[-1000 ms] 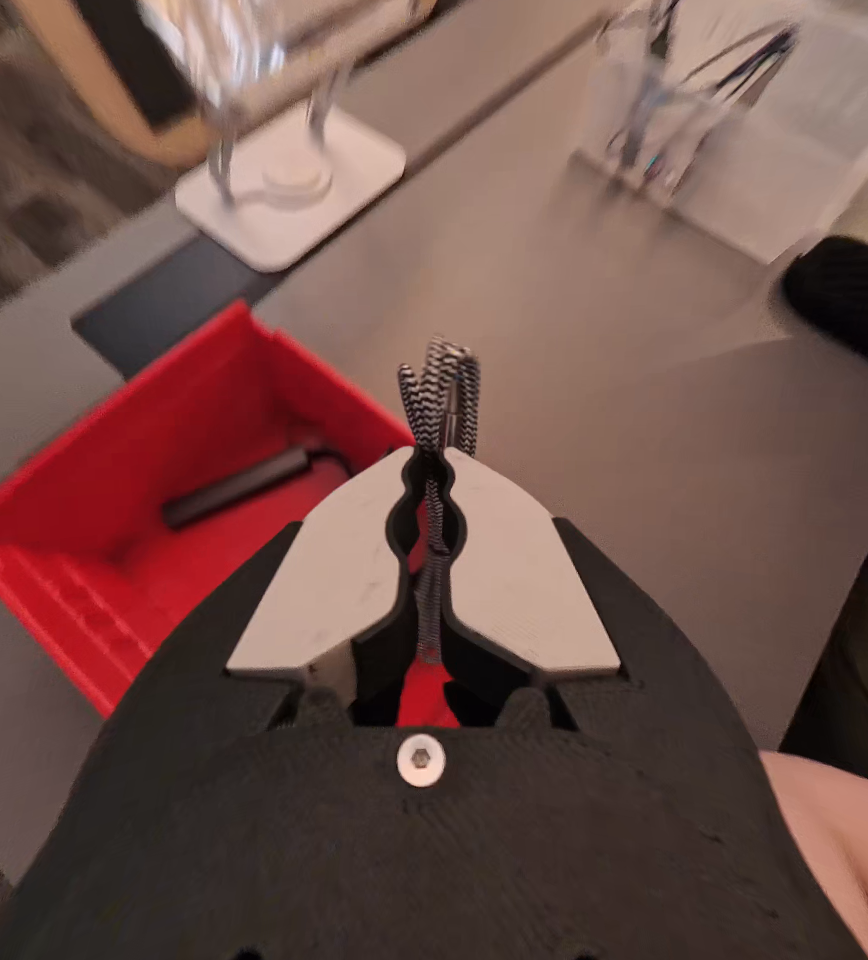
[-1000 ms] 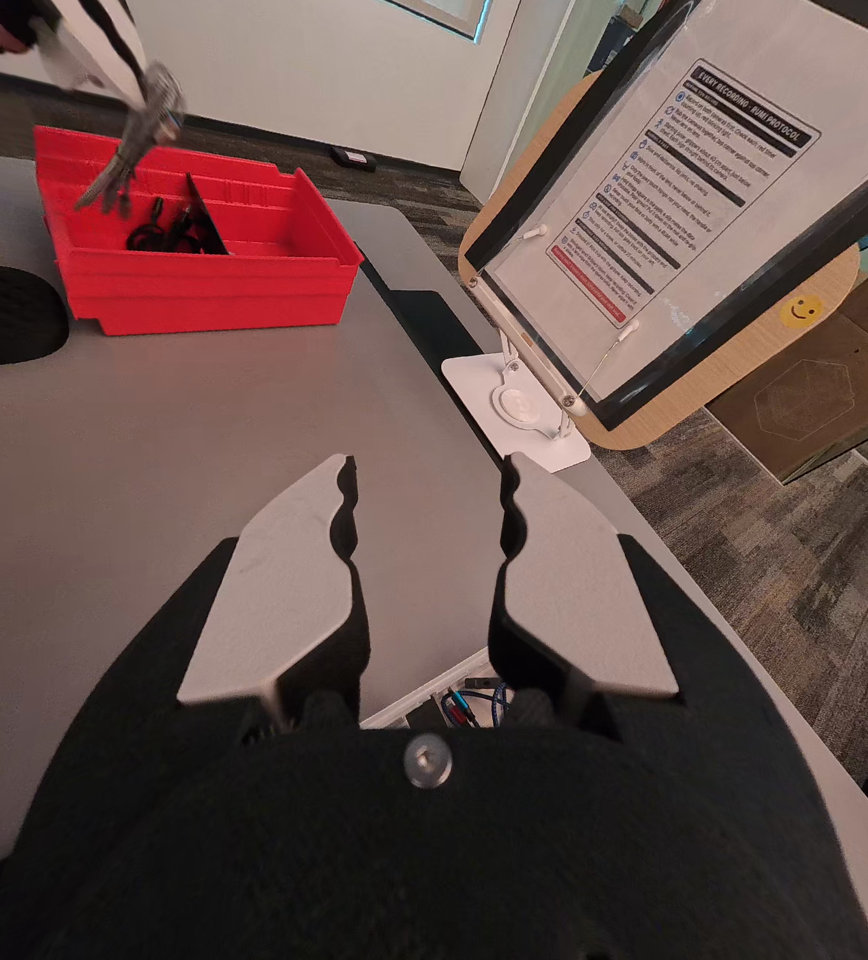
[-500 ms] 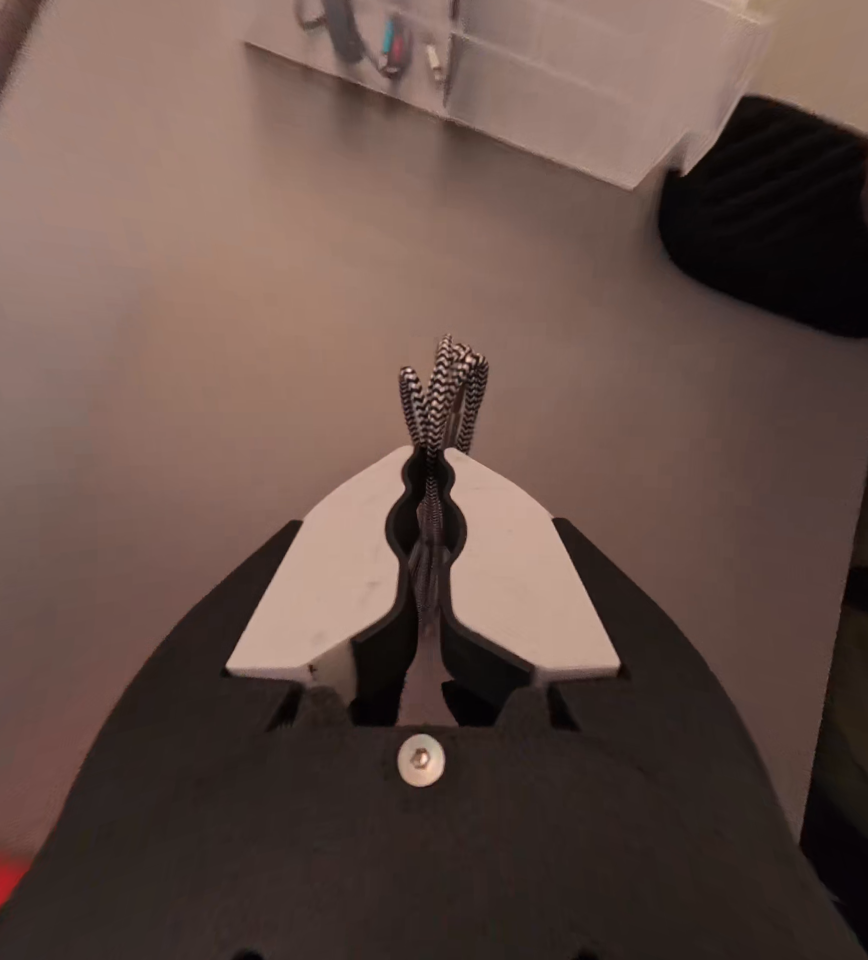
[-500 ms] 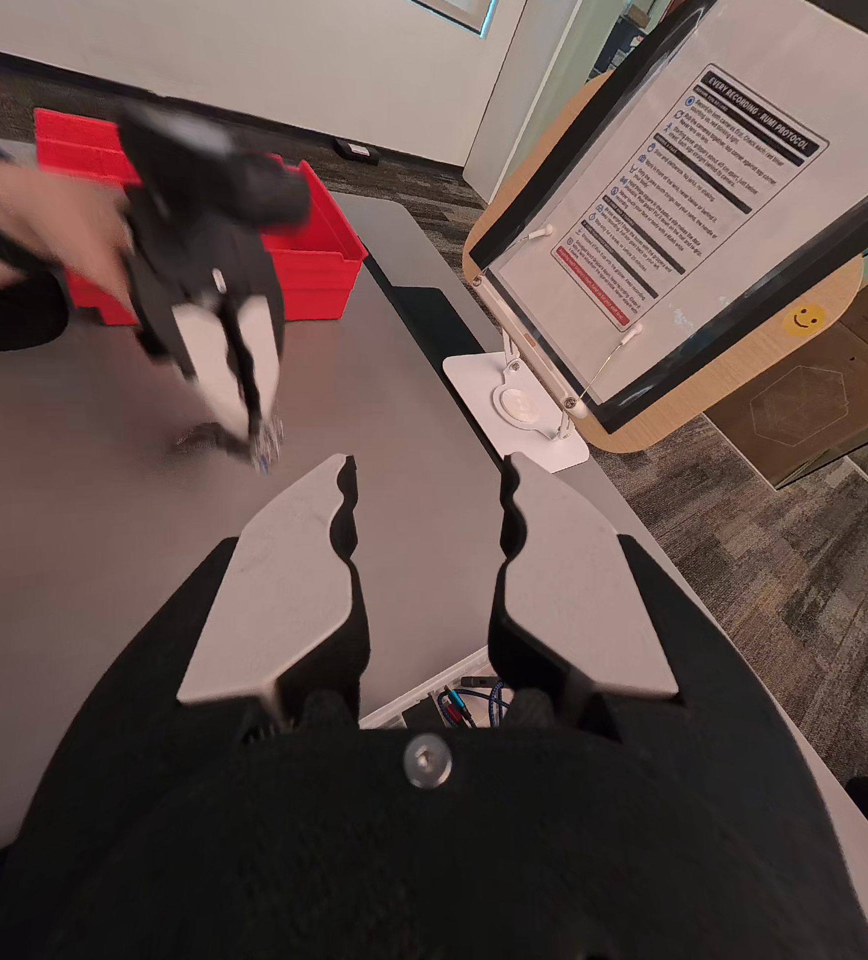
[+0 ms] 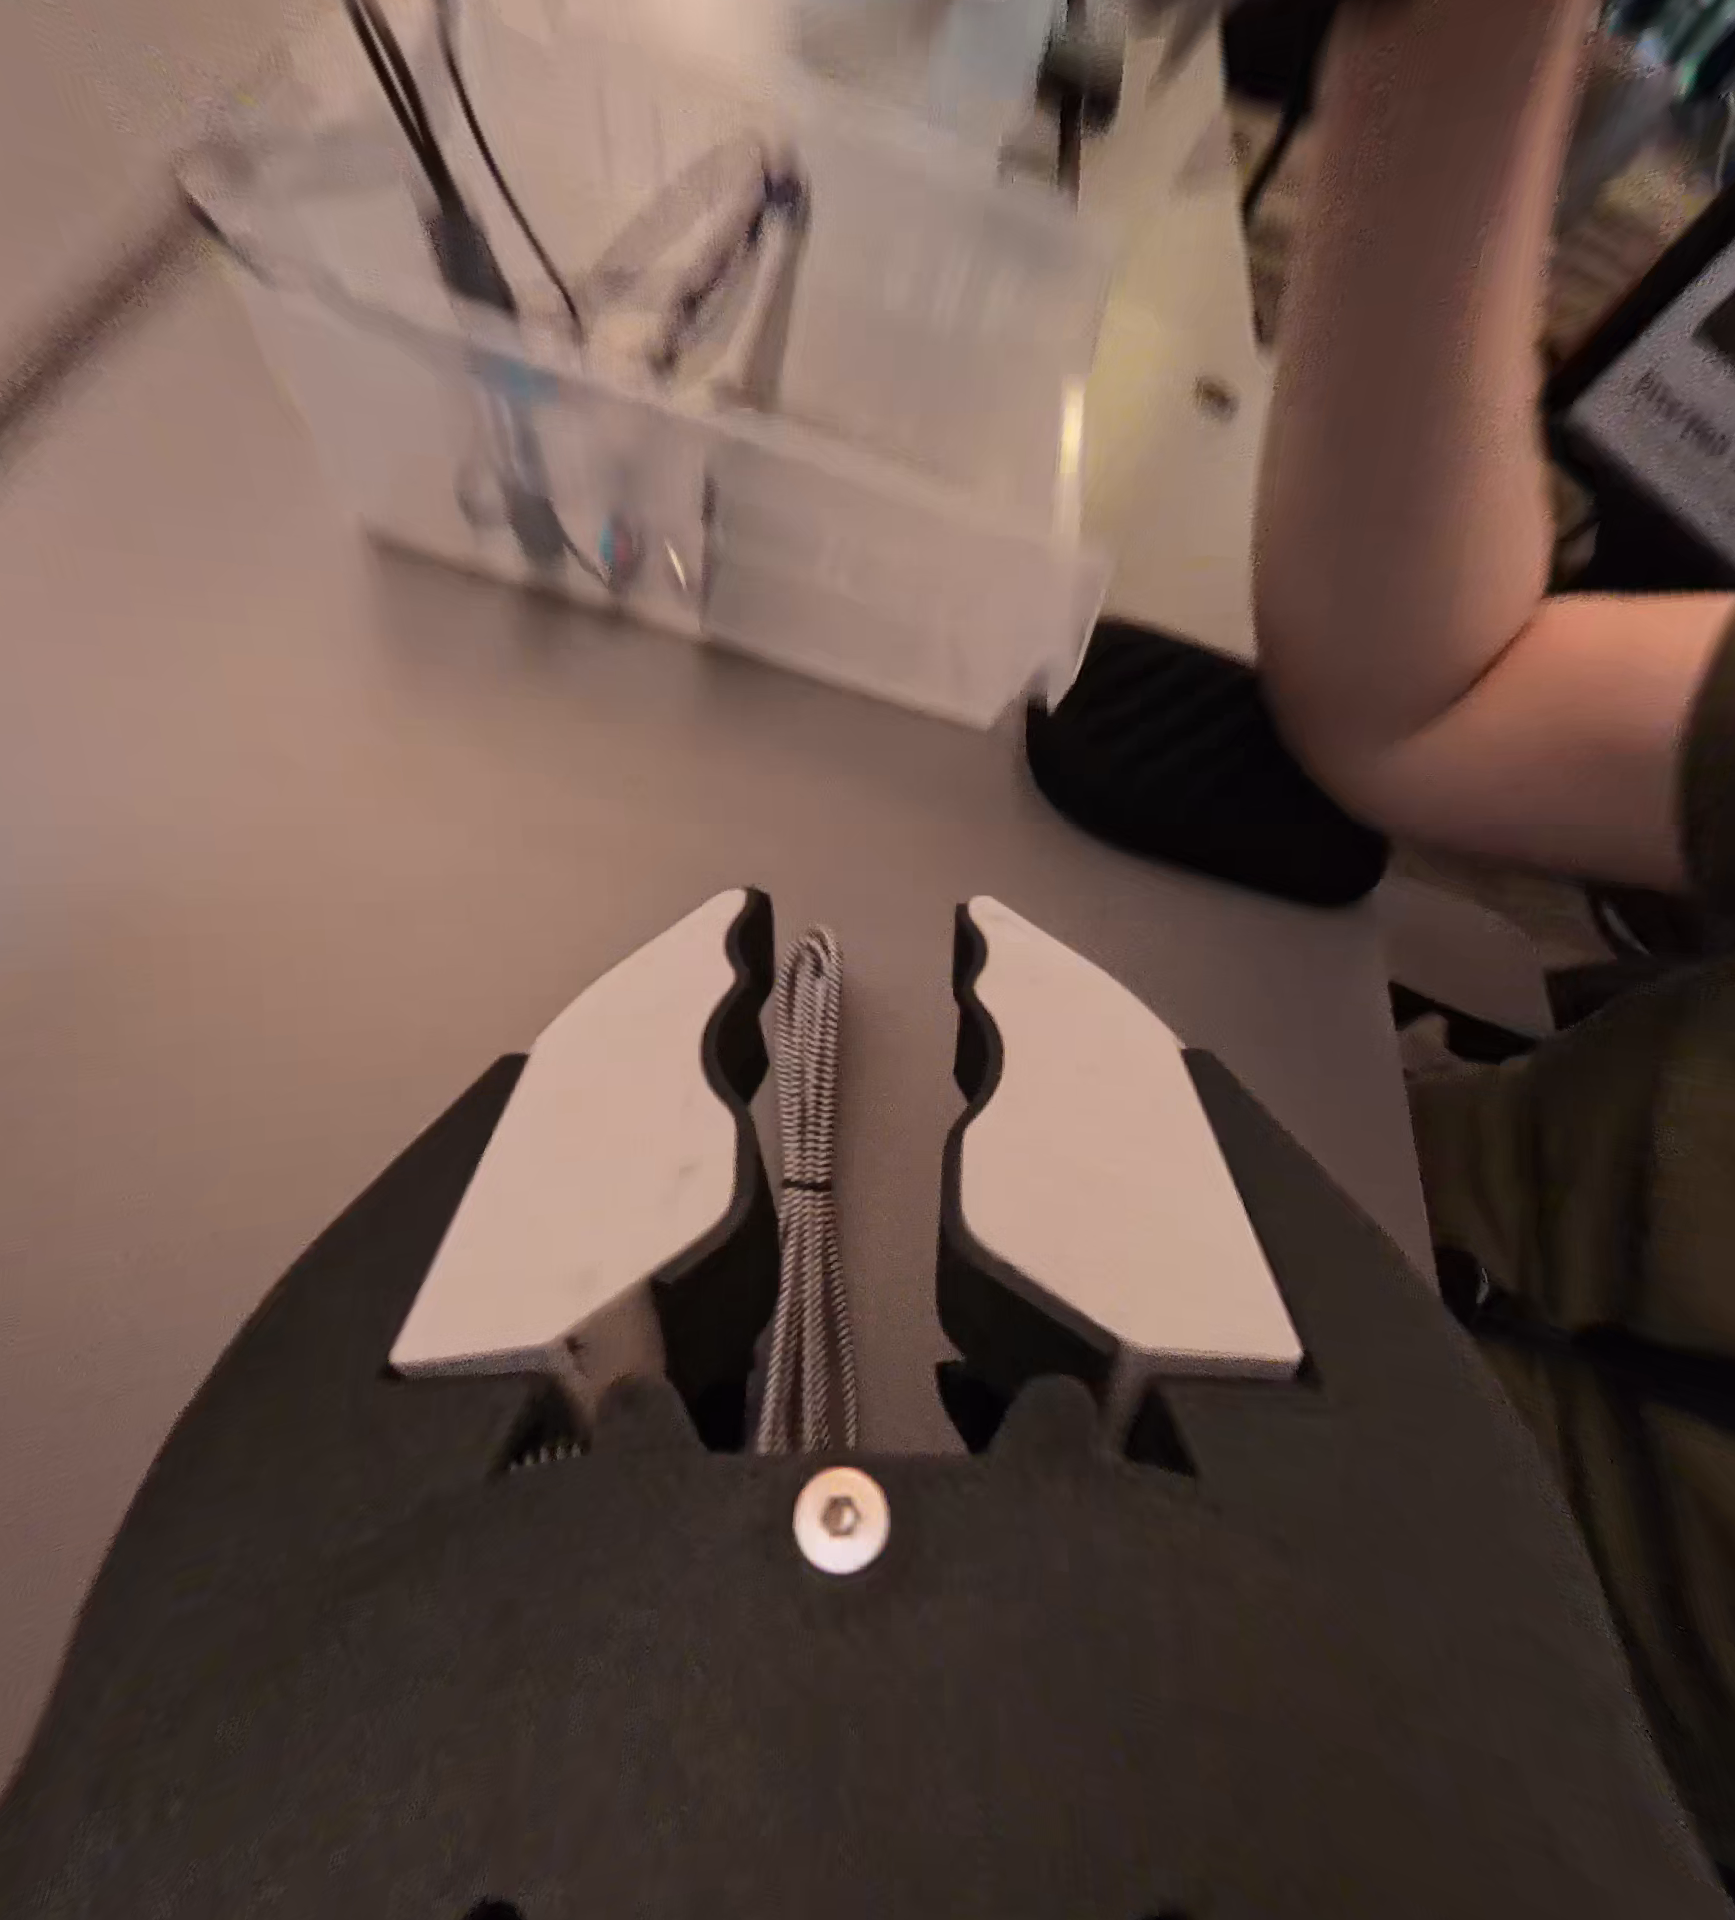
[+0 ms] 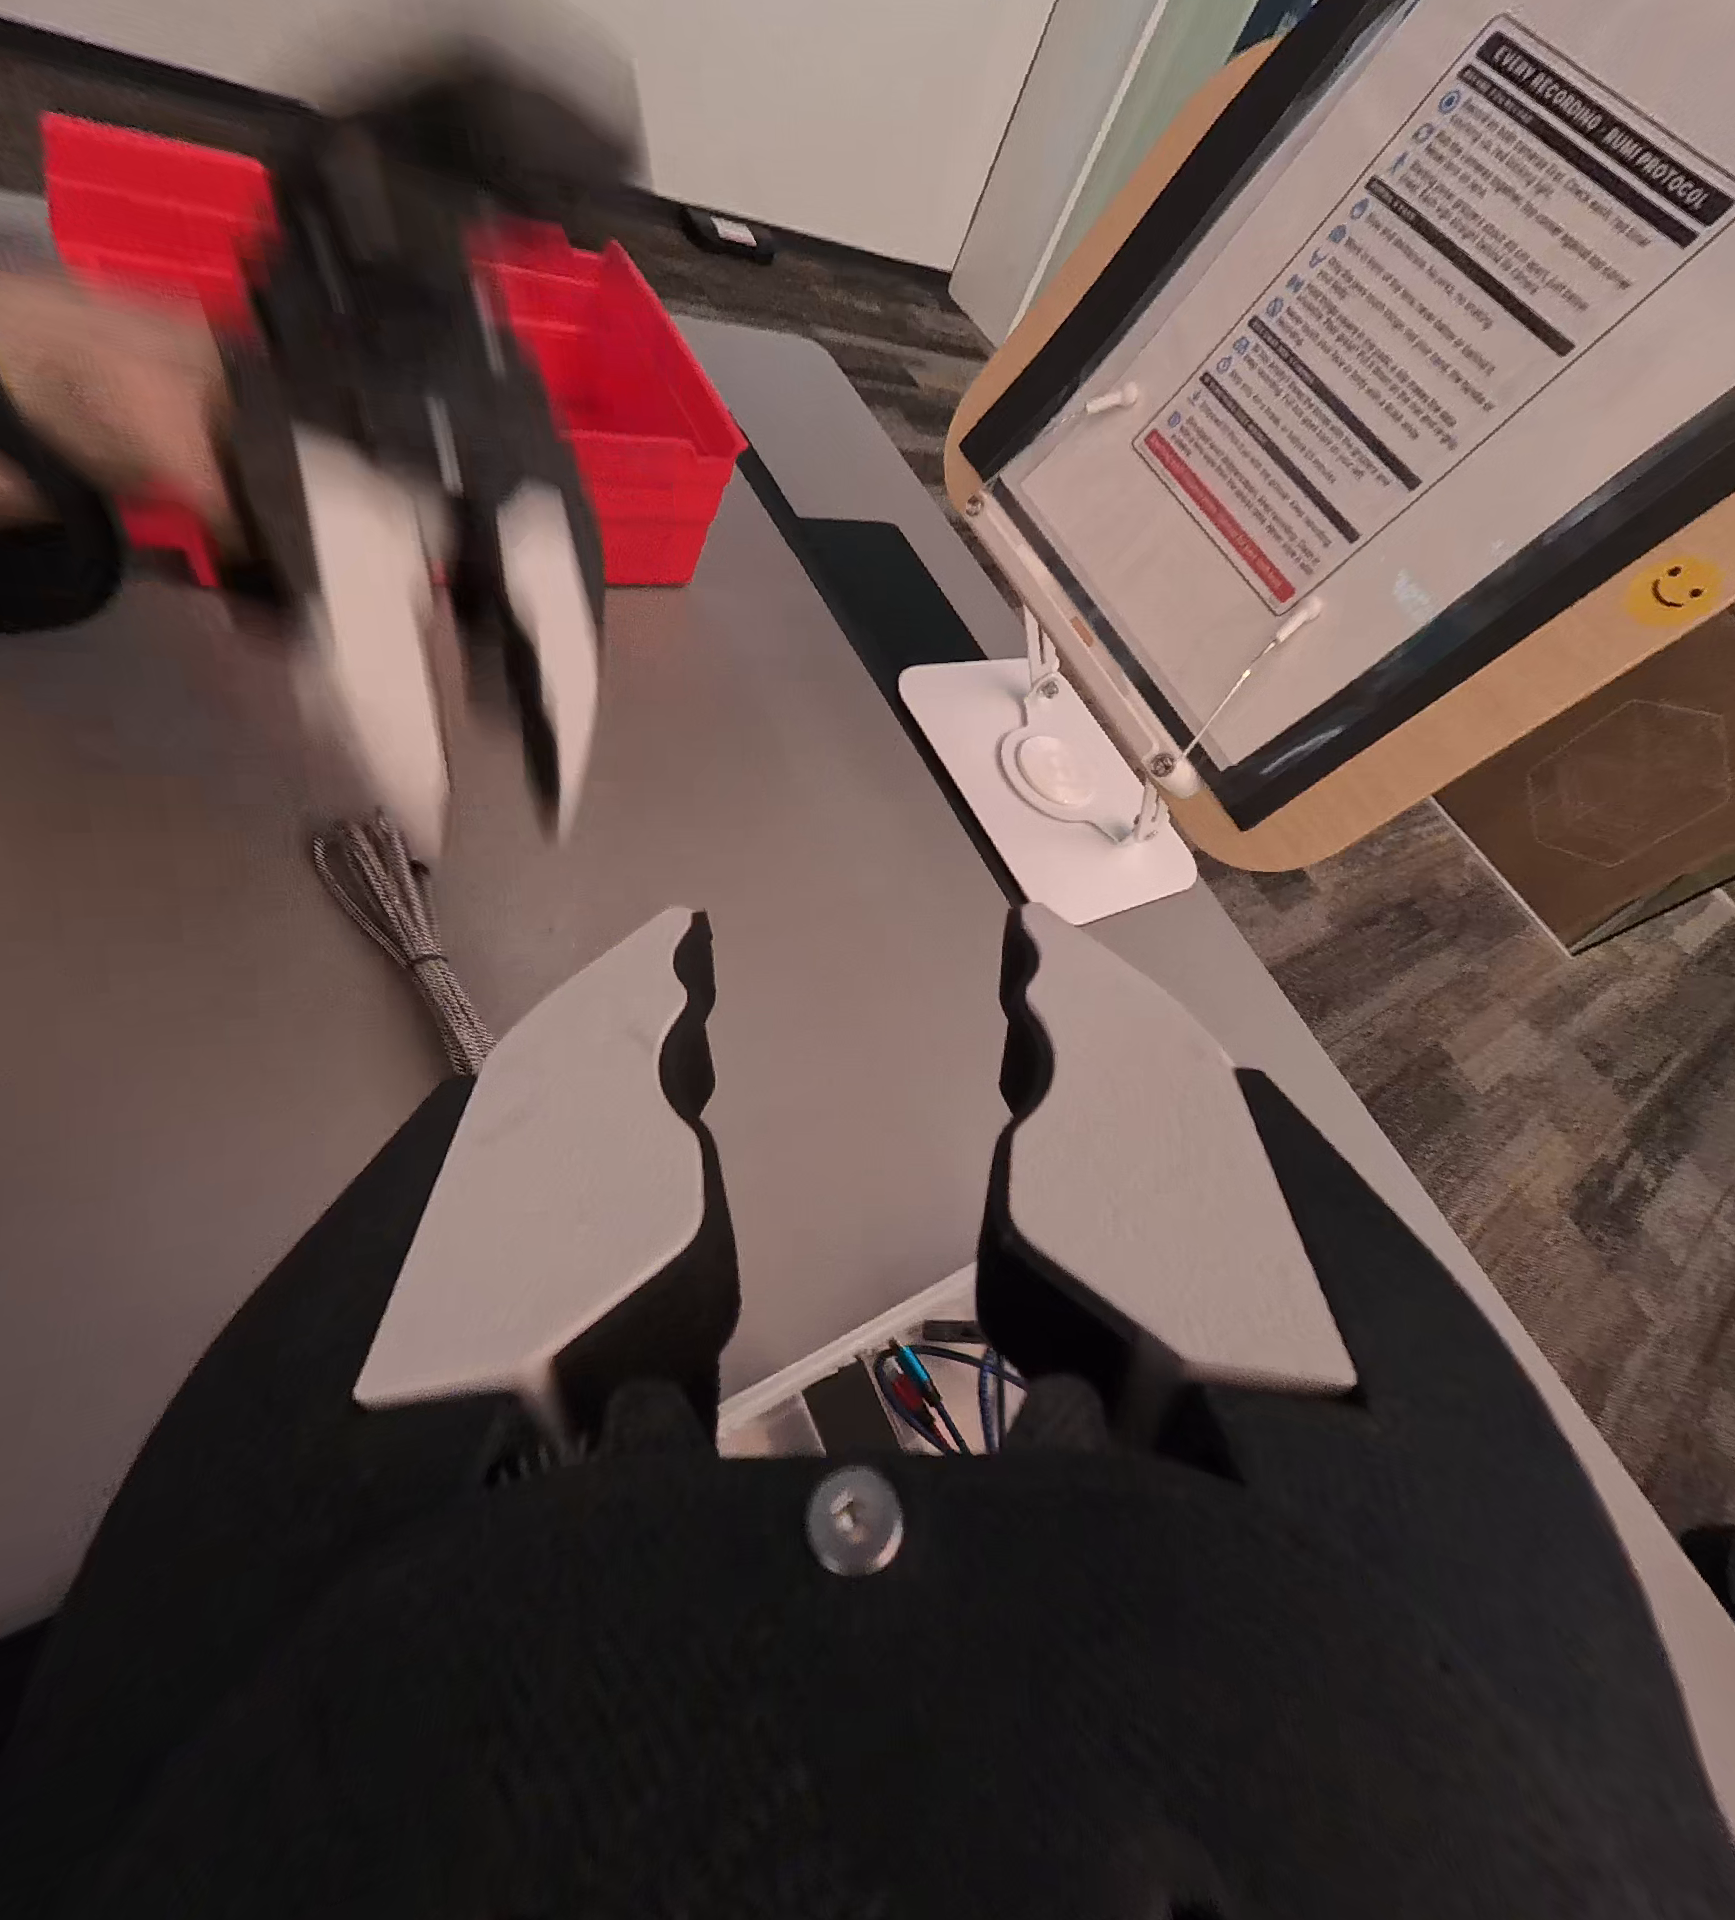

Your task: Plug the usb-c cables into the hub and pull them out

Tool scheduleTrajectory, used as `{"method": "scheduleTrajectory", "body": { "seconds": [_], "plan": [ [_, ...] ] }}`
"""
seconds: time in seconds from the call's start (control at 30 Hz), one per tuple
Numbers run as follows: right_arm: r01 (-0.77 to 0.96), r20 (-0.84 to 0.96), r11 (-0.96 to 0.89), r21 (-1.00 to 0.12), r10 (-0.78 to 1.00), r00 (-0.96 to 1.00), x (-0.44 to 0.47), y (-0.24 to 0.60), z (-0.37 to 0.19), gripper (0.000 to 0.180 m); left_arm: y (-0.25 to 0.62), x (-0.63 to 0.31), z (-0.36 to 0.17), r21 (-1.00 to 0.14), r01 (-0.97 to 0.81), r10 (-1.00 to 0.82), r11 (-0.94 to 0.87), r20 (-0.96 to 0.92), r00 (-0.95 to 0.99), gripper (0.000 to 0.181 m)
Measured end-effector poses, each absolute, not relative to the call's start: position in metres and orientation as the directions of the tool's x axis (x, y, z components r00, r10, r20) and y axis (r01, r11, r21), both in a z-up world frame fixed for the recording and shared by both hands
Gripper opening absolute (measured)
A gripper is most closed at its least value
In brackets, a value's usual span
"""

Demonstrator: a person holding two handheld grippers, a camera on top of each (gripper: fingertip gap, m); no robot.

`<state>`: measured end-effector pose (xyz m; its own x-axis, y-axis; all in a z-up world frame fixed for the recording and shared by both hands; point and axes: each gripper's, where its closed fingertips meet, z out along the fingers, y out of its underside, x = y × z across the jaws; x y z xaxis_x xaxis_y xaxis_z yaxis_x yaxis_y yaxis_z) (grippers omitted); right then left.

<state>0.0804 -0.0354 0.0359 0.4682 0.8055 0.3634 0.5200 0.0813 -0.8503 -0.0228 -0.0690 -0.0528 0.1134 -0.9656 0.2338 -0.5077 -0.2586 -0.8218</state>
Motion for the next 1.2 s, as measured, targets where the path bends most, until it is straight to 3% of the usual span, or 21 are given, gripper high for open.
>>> {"method": "scheduleTrajectory", "body": {
  "seconds": [0.1, 0.17, 0.23, 0.3, 0.37, 0.5, 0.63, 0.8, 1.0, 1.2],
  "plan": [
    [0.511, 0.356, 0.079, -0.856, 0.807, 0.472, 0.081, -0.032, 0.036, 0.054, -0.026, -0.104, 0.020, -0.878, -0.478, -0.953, -0.043, -0.107, 0.283, 0.047],
    [0.512, 0.354, 0.072, -0.856, 0.804, 0.477, 0.082, -0.027, 0.034, 0.054, 0.020, -0.176, 0.049, -0.842, -0.528, -0.809, 0.112, -0.386, 0.444, 0.050],
    [0.538, 0.363, 0.058, -0.841, 0.797, 0.483, 0.085, -0.022, 0.028, 0.054, 0.058, -0.242, 0.035, -0.743, -0.664, -0.726, 0.084, -0.502, 0.470, 0.024],
    [0.560, 0.369, 0.040, -0.828, 0.791, 0.489, 0.086, -0.016, 0.022, 0.054, 0.075, -0.286, -0.013, -0.649, -0.755, -0.813, -0.097, -0.385, 0.436, 0.045],
    [0.567, 0.364, 0.025, -0.823, 0.790, 0.494, 0.085, -0.011, 0.018, 0.054, 0.084, -0.314, -0.059, -0.567, -0.805, -0.873, -0.175, -0.289, 0.393, 0.050],
    [0.588, 0.354, 0.001, -0.809, 0.799, 0.485, 0.081, -0.007, 0.008, 0.054, 0.088, -0.341, -0.129, -0.395, -0.904, -0.945, -0.161, -0.202, 0.256, 0.049],
    [0.604, 0.352, -0.012, -0.797, 0.803, 0.481, 0.080, -0.003, 0.001, 0.054, 0.084, -0.347, -0.168, -0.303, -0.946, -0.982, -0.118, -0.108, 0.157, 0.053],
    [0.605, 0.342, -0.024, -0.796, 0.807, 0.482, 0.080, 0.000, -0.003, 0.054, 0.094, -0.349, -0.188, -0.251, -0.965, -0.985, -0.073, -0.132, 0.109, 0.045],
    [0.616, 0.352, -0.012, -0.787, 0.813, 0.465, 0.080, -0.003, -0.003, 0.053, 0.091, -0.363, -0.195, -0.186, -0.968, -0.981, -0.170, -0.061, 0.184, 0.027],
    [0.586, 0.372, 0.048, -0.809, 0.814, 0.447, 0.078, -0.016, 0.013, 0.053, 0.089, -0.379, -0.142, -0.241, -0.922, -0.922, -0.302, -0.172, 0.347, 0.025]
  ]
}}
